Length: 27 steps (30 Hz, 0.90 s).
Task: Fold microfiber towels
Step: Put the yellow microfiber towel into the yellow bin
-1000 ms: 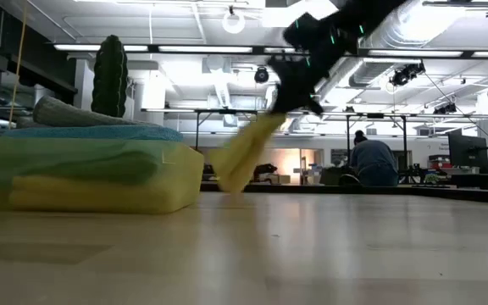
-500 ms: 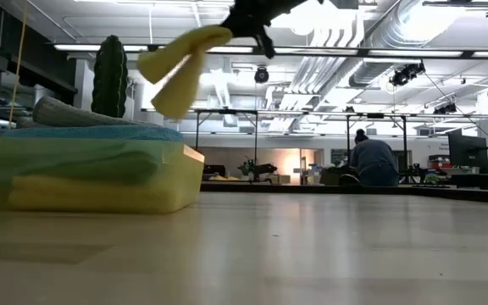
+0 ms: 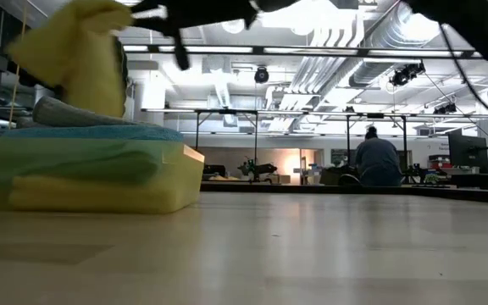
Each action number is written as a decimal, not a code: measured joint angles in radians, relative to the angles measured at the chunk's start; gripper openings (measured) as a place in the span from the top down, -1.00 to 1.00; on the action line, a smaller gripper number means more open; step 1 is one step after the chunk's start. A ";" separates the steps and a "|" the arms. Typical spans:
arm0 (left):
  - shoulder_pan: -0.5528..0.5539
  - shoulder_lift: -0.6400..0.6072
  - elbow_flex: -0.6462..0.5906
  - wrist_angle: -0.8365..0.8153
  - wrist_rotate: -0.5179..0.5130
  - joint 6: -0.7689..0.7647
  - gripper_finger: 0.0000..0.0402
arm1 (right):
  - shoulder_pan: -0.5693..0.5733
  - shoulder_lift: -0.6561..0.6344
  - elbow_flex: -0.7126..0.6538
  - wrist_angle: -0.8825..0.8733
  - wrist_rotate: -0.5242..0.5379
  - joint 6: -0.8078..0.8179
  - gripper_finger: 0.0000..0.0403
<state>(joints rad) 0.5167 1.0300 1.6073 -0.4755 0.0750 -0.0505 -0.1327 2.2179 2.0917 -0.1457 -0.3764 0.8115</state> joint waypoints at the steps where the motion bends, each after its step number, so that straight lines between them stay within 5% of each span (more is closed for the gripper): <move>1: 0.000 -0.001 0.000 0.000 0.000 0.000 1.00 | 0.008 0.038 0.049 0.008 -0.018 0.019 1.00; 5: 0.000 -0.006 0.000 0.000 0.000 0.000 1.00 | 0.032 0.169 0.267 0.049 -0.047 0.048 1.00; 8: 0.000 -0.012 0.000 0.000 0.000 0.000 1.00 | 0.041 0.177 0.194 0.176 -0.108 0.168 1.00; 14: 0.000 -0.027 0.000 -0.017 0.000 0.000 1.00 | 0.049 0.182 0.051 0.012 -0.125 0.187 1.00; 27: 0.000 -0.041 0.000 -0.083 0.000 -0.010 1.00 | 0.029 0.037 0.039 -0.596 0.208 -0.168 1.00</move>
<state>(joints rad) 0.5167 0.9890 1.6073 -0.5587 0.0750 -0.0601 -0.1034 2.2548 2.1310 -0.7417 -0.1680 0.6438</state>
